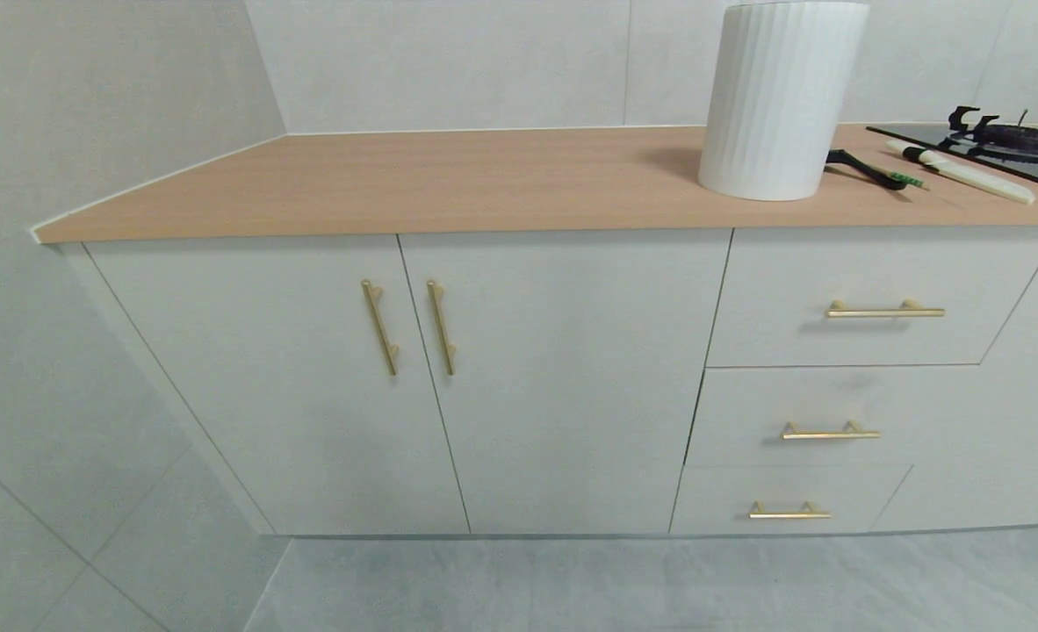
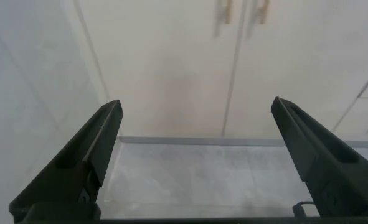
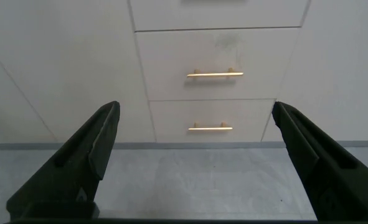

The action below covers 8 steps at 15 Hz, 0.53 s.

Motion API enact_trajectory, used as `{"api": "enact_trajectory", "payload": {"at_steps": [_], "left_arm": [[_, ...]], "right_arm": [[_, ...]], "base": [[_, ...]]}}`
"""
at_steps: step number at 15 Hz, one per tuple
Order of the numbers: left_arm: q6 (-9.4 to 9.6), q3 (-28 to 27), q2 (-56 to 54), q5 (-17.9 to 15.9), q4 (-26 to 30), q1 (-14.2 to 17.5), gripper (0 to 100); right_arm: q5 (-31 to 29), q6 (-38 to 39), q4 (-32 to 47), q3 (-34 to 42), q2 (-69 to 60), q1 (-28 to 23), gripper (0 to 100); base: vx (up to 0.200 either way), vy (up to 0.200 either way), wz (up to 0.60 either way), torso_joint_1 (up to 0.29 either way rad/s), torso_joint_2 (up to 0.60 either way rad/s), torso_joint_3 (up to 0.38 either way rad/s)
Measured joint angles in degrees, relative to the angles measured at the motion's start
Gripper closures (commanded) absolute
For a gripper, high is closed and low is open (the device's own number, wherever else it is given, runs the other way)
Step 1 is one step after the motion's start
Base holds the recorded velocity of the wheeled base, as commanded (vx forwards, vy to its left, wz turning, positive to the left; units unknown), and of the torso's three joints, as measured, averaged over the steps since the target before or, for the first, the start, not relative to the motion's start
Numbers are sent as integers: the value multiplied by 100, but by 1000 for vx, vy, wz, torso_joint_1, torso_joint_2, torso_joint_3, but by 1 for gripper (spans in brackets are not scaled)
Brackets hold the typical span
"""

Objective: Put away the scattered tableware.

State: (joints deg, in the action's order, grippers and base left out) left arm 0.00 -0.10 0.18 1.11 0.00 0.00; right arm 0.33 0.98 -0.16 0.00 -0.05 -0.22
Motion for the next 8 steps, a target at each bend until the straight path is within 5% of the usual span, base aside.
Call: {"api": "enact_trajectory", "payload": {"at_steps": [4, 8], "left_arm": [[0, 0, 0, 1, 2, 0, 0], [0, 0, 0, 0, 0, 0, 0]], "right_arm": [[-1, 0, 0, 0, 2, -5, 0], [-1, 2, 2, 0, 5, -5, 0]], "base": [[0, -200, 0, 5, 2, 4], [0, 0, 0, 0, 0, 0]]}}
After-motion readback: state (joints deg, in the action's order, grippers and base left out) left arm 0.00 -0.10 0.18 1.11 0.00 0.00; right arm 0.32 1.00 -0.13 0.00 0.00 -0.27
